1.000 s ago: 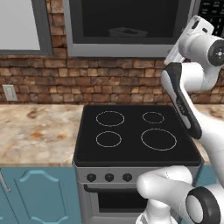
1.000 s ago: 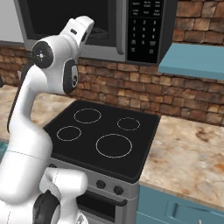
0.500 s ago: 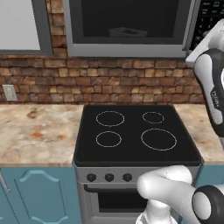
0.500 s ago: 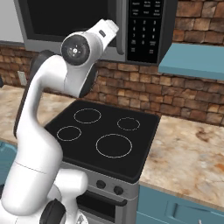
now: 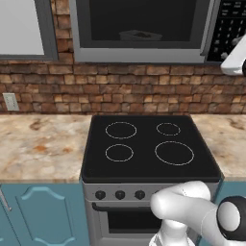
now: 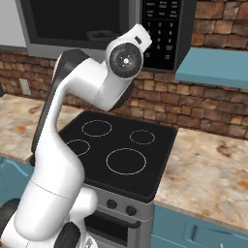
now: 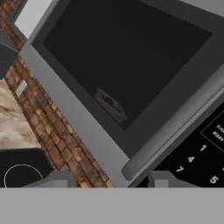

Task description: Place the tupperware containing the chicken drumstick and bell pepper meal in the microwave. Close the microwave door and press the start button to reheat the meal.

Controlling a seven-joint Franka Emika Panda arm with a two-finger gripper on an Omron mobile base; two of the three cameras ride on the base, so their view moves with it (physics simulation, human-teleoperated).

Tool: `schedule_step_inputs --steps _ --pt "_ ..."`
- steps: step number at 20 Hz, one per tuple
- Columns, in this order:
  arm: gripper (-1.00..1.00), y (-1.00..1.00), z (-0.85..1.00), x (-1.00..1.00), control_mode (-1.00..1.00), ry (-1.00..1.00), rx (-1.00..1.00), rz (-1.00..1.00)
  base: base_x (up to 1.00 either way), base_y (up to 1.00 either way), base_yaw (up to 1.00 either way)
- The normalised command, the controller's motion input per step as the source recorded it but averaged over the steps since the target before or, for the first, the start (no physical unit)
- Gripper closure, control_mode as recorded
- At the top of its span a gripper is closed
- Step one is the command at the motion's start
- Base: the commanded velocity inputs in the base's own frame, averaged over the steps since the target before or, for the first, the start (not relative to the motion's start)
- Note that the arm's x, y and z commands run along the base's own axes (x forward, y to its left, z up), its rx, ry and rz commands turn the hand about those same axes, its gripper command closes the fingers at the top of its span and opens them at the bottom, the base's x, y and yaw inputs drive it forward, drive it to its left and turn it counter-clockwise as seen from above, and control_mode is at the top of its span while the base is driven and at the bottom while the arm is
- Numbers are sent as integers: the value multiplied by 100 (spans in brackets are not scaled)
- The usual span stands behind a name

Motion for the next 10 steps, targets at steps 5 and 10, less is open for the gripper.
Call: schedule_step_inputs --steps 5,10 --pt "100 -4 -1 0 -100 -9 0 15 0 0 0" --pt "100 -36 -25 0 -100 -11 0 9 0 0 0"
